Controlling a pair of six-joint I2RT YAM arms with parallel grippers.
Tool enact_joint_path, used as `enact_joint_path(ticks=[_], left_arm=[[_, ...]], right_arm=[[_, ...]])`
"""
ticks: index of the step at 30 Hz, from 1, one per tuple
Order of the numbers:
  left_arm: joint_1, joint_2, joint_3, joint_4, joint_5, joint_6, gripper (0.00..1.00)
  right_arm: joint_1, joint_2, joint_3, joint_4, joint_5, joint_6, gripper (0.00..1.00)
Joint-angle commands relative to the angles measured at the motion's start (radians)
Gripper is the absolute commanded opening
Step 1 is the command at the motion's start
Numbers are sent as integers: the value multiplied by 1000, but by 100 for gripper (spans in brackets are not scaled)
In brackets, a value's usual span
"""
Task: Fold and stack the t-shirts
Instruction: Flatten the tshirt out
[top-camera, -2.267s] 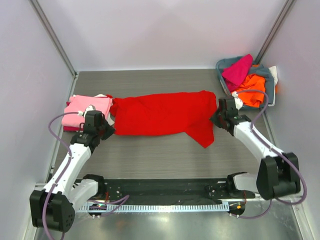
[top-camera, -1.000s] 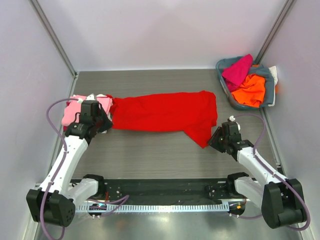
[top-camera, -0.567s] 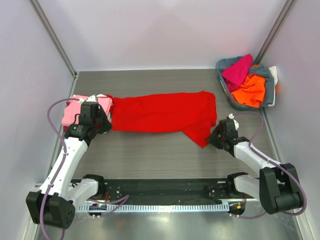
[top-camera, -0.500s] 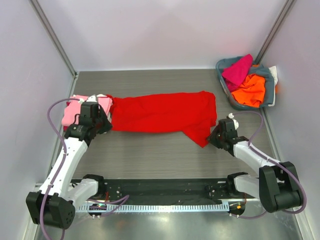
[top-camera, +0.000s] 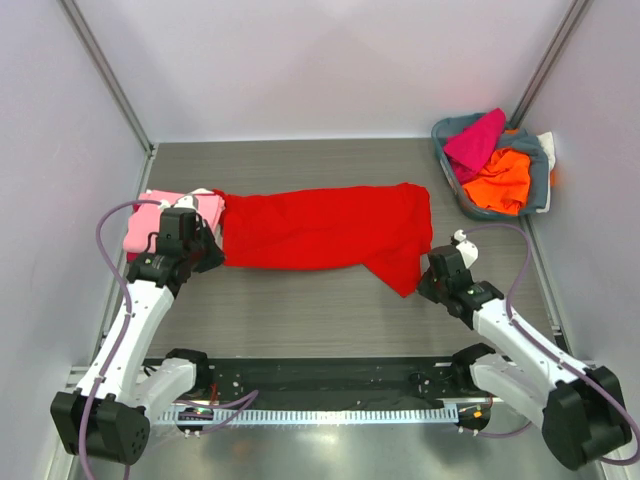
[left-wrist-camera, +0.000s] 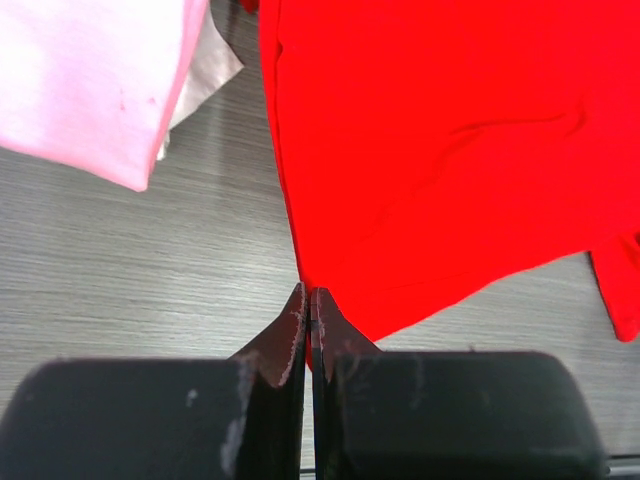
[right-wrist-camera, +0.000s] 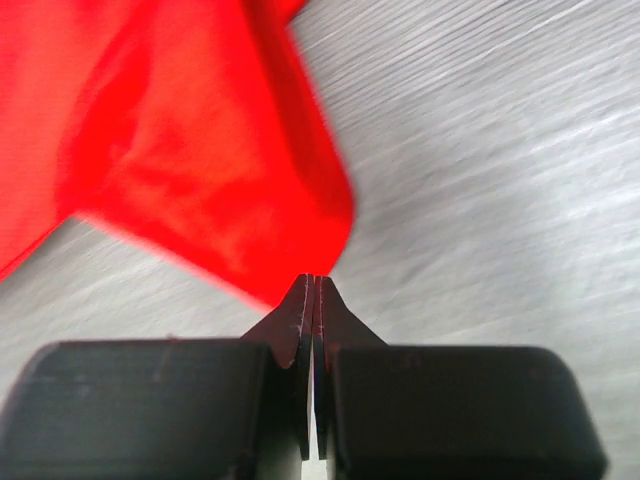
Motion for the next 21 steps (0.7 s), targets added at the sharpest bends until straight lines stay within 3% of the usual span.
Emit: enact_joint_path(ticks=[1, 7, 9, 10, 21], left_arm=[[6, -6, -2, 1, 39, 25, 0], [4, -25, -10, 1, 28, 28, 0], [4, -27, -11, 1, 28, 29, 0], [4, -27, -13, 0, 28, 31, 0], [4, -35, -13, -8, 21, 37, 0]], right_arm=[[78, -89, 58, -168, 86, 75, 1], [216, -82, 107, -168, 134, 135, 1], [225, -13, 147, -166, 147, 119, 2], [227, 7, 158, -165, 172, 113, 8], [225, 306, 236, -61, 325, 3, 9]])
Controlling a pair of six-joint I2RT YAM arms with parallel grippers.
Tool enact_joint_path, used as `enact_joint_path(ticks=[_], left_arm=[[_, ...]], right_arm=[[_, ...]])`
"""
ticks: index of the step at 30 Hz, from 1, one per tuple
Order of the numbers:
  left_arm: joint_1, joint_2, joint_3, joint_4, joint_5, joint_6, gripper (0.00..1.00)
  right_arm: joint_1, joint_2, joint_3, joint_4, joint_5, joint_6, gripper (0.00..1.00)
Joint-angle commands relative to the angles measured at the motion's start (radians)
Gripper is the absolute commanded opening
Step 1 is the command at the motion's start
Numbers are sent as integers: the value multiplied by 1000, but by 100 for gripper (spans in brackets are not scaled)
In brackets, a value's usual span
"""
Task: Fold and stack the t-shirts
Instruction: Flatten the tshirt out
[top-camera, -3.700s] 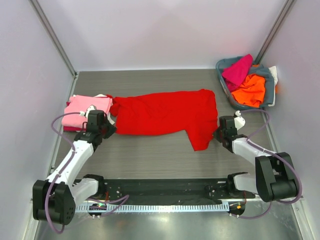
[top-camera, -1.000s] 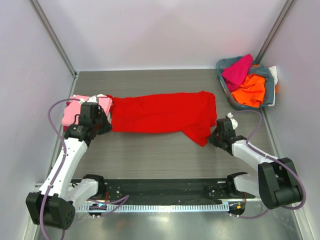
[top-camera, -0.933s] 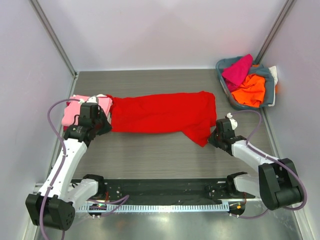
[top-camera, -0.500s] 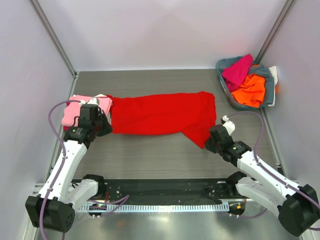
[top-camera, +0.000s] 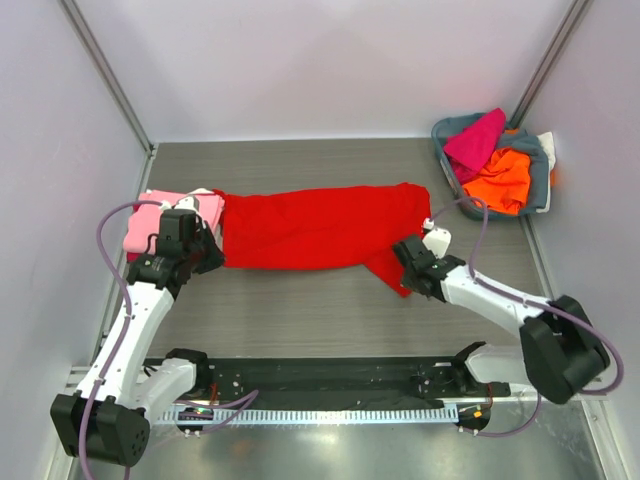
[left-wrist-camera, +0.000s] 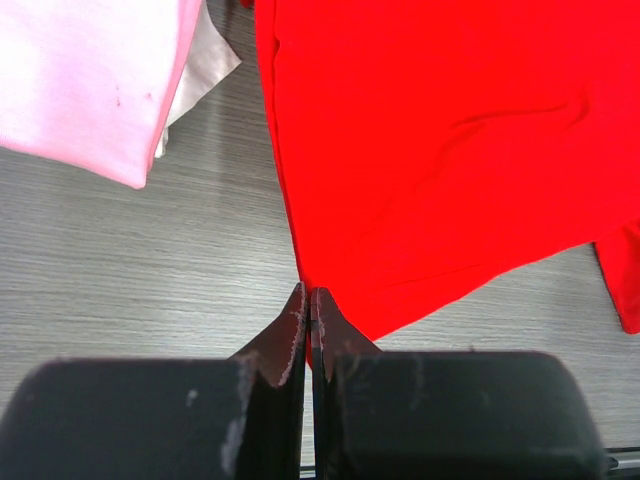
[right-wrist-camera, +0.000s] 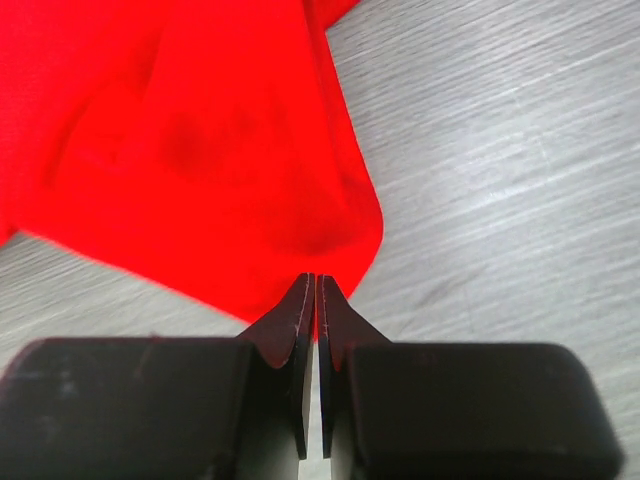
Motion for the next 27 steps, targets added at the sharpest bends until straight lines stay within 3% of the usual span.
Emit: enact_joint_path(ticks=[1, 8, 16, 20, 27], left_arm=[[4, -25, -3, -8, 5, 19, 0], [4, -27, -4, -7, 5, 19, 0], [4, -20, -1, -11, 8, 21, 0], [4, -22, -3, -10, 4, 21, 0], [4, -10, -1, -19, 4, 19, 0]], right_arm=[[4, 103, 45, 69, 69, -44, 9], [28, 192, -7, 135, -18, -12, 1], [338, 102, -85, 48, -17, 207, 1], [421, 88, -41, 45, -31, 240, 1], [352, 48, 76, 25, 23, 109, 7]])
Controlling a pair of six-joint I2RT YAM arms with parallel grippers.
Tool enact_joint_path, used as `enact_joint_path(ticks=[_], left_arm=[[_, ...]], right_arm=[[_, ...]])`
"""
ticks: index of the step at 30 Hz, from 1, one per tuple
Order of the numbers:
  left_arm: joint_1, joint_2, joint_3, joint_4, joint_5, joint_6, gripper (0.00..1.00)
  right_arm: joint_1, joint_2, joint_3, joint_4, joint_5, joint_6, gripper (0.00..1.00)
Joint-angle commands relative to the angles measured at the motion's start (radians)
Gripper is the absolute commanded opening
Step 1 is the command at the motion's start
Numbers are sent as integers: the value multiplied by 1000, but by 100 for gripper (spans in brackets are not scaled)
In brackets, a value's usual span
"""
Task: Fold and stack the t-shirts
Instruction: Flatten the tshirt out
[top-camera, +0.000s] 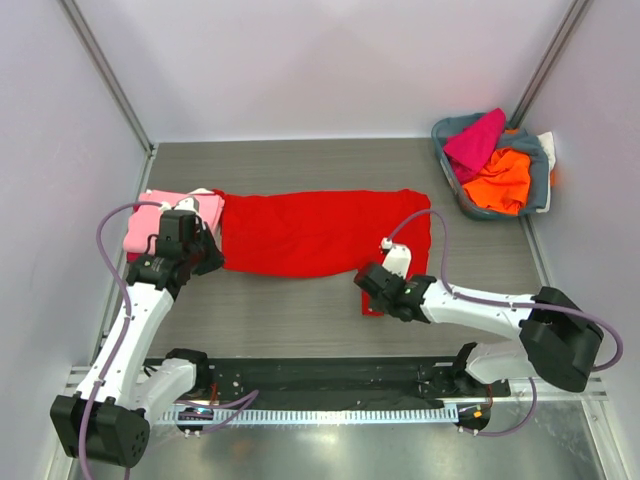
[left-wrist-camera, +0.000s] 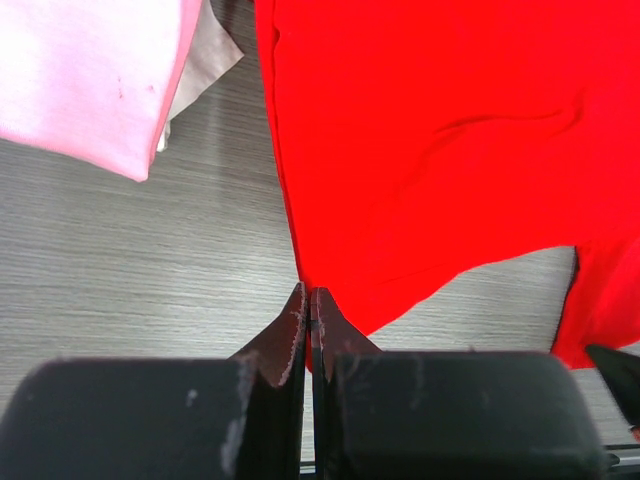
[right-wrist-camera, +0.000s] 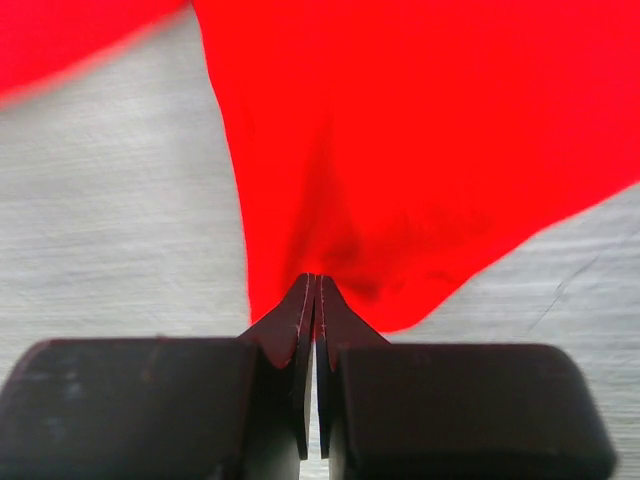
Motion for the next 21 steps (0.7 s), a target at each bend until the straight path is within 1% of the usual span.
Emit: enact_joint_path(ticks=[1, 6, 12, 16, 21], left_arm=[[4, -6, 0, -4, 2, 19, 0], [4, -8, -2, -4, -2, 16, 0], [4, -8, -2, -6, -1, 17, 0], [4, -11, -2, -3, 1, 16, 0], [6, -12, -2, -4, 1, 17, 0]], right_arm=[[-65, -42, 84, -20, 18, -72, 7], [-151, -123, 72, -33, -14, -118, 11], [-249, -245, -28, -66, -57, -140, 11], [-264, -307, -89, -78, -68, -129, 9], [-271, -318, -123, -78, -65, -125, 8]])
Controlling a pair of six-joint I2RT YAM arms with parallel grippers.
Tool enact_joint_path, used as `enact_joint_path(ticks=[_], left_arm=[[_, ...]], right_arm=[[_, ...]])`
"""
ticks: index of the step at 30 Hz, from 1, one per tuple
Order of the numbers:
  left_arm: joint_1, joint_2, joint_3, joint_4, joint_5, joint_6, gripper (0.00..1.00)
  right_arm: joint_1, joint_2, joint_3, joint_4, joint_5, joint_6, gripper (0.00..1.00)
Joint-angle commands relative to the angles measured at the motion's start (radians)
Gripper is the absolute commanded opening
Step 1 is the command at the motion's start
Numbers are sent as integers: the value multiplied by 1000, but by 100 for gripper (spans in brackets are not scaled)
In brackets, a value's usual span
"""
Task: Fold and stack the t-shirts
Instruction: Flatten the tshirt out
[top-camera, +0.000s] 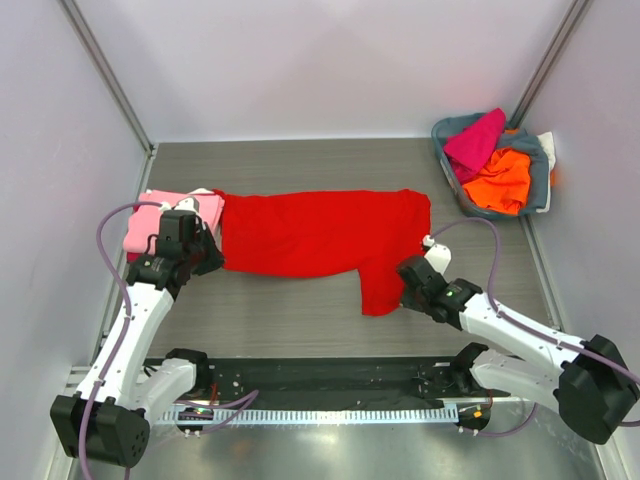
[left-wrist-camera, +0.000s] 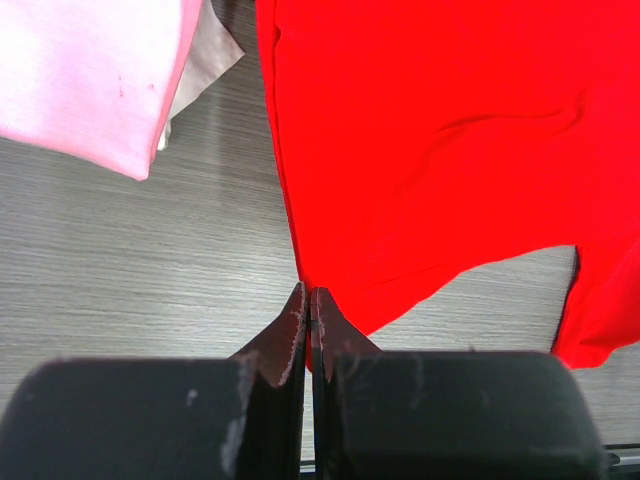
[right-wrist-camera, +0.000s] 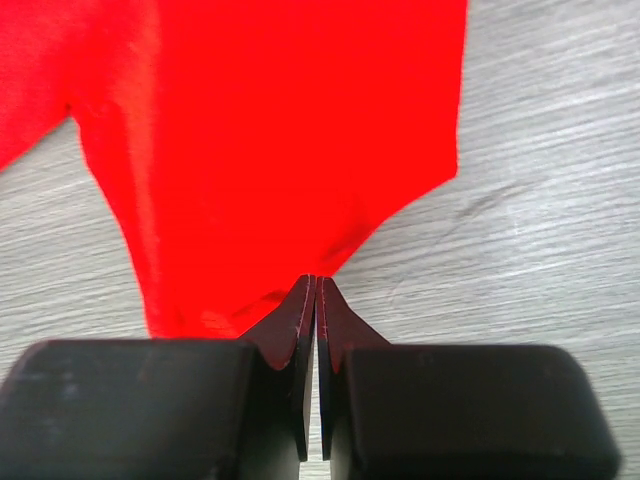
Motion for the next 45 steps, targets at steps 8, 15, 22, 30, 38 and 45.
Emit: enact_joint_path(ticks=[8, 15, 22, 30, 38, 45], left_arm=[[4, -14, -2, -3, -2, 19, 0], [4, -16, 0, -3, -2, 17, 0], [4, -16, -2, -4, -2, 20, 0], [4, -14, -2, -3, -4, 20, 0], [6, -12, -2, -3, -2, 22, 0], [4, -14, -2, -3, -4, 22, 0]], right_arm=[[-19, 71, 7, 24, 28, -22, 8], [-33, 109, 19, 55, 31, -31, 8], [-69, 146, 50, 76, 17, -60, 8], [-89, 198, 70, 113, -9, -76, 8], [-99, 250, 74, 147, -24, -74, 7], [-111, 214, 36, 61, 34, 37, 8]])
